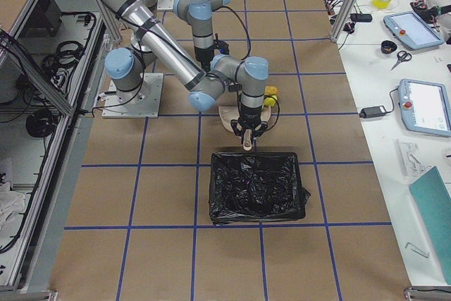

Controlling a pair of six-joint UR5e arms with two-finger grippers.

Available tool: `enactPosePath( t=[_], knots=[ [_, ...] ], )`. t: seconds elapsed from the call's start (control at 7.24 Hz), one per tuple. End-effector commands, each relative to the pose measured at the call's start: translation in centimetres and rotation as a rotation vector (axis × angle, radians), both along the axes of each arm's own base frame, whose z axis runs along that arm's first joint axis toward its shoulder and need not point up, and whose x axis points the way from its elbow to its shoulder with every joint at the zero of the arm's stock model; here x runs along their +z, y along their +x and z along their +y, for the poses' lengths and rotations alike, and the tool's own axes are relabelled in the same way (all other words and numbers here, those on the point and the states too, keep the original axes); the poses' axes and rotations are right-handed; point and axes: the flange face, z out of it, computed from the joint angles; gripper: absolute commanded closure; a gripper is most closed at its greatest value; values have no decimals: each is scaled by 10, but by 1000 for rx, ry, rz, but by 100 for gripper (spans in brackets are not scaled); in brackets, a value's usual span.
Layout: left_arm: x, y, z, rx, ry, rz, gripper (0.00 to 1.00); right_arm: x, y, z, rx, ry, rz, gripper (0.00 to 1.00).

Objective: Sweep and dump trash in nearest bin

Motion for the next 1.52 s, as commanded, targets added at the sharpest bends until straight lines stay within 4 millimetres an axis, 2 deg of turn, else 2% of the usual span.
enactPosePath(
  t=[0.0, 0.14, 0.28, 0.41, 0.55, 0.69, 0.83, 1.1, 1.24, 1.38],
  knots=[
    [-15, 43, -49, -56, -13, -33, 100, 0, 0, 0, 0, 1, 1, 100],
    [-27, 53, -66, -83, -18, -49, 100, 0, -1, -1, 0, 0, 2, 100],
    [-23, 69, -94, -97, -39, -46, 100, 0, -1, -1, 0, -2, 1, 100],
    [-36, 79, -110, -101, -50, -75, 100, 0, -1, -1, 0, -1, 3, 100],
    [-49, 82, -117, -174, -74, -109, 100, 2, -1, -1, 0, -6, 6, 100],
    [-52, 78, -122, -200, -90, -104, 100, 5, -3, -4, 2, -13, 11, 100],
    [-52, 71, -135, -195, -116, -102, 100, 3, -12, -17, 9, -14, 14, 100],
    [-78, 60, -147, -233, -120, -112, 100, 3, -29, -44, 9, -5, 11, 100],
    [-85, 59, -145, -236, -108, -113, 100, 3, -29, -57, 20, -12, 15, 100],
    [-84, 59, -145, -226, -105, -109, 100, 5, -17, -70, 36, -7, 9, 100]
  ],
)
